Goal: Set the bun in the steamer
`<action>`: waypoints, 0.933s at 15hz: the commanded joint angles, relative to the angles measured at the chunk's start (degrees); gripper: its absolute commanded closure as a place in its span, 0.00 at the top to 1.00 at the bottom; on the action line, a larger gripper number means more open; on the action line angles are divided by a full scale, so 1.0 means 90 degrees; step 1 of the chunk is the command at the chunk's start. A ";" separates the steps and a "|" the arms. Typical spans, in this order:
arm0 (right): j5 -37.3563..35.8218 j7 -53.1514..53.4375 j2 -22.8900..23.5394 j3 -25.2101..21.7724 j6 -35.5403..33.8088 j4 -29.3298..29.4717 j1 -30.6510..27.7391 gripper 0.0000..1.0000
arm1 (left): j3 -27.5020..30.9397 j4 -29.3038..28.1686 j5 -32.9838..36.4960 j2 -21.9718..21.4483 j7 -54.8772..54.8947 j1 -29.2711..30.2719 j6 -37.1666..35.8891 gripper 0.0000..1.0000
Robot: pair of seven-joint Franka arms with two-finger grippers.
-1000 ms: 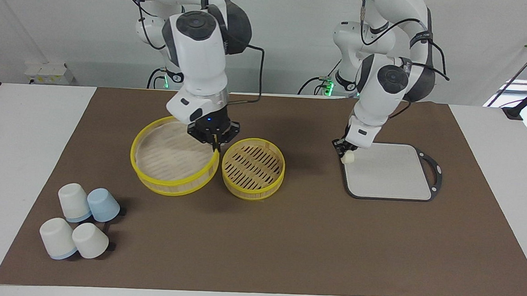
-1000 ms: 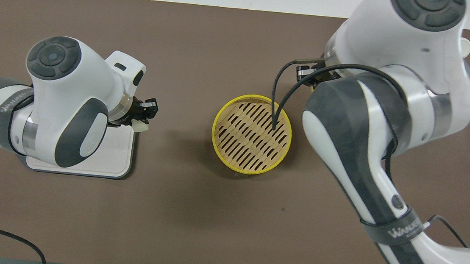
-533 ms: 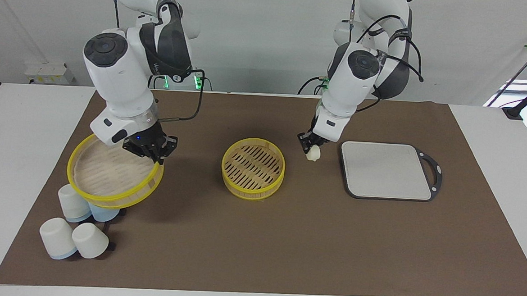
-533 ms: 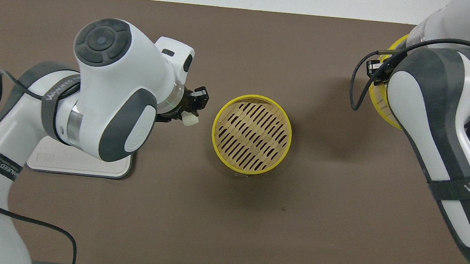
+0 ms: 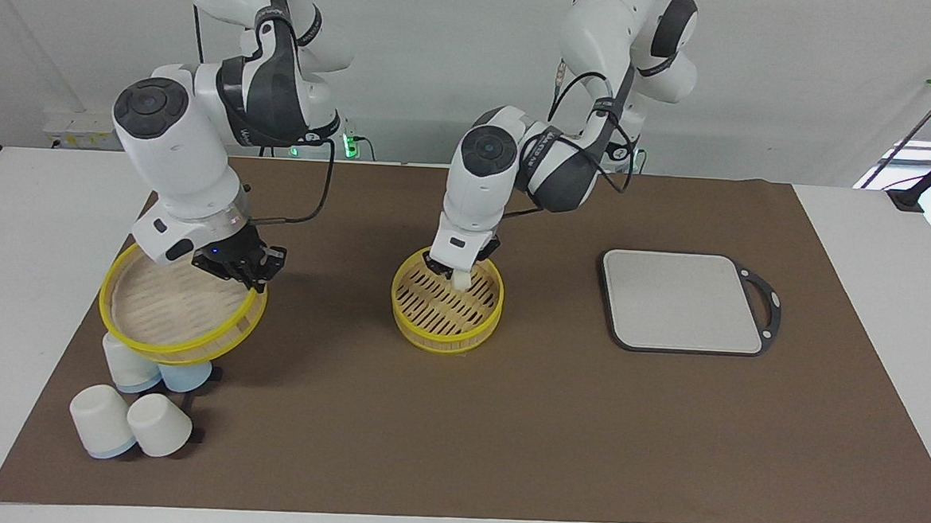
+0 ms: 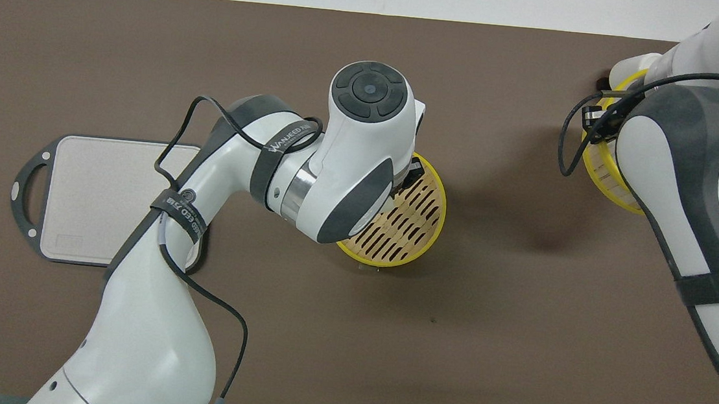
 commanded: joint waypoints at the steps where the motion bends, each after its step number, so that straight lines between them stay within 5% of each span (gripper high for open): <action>1: 0.0106 -0.0177 -0.0254 0.0081 0.0162 -0.0268 -0.0133 0.00 | 0.0098 -0.0029 0.0130 0.0103 -0.0072 -0.0079 0.0287 0.34; 12: 0.0107 -0.0304 -0.0254 0.0081 0.0211 -0.0307 -0.0133 0.00 | 0.0088 -0.1329 0.0169 -0.0082 -0.0062 -0.0108 0.1402 0.36; 14: 0.0107 -0.0314 -0.0264 0.0081 0.0211 -0.0327 -0.0133 0.00 | 0.0088 -0.1329 0.0169 -0.0083 -0.0062 -0.0128 0.1432 0.49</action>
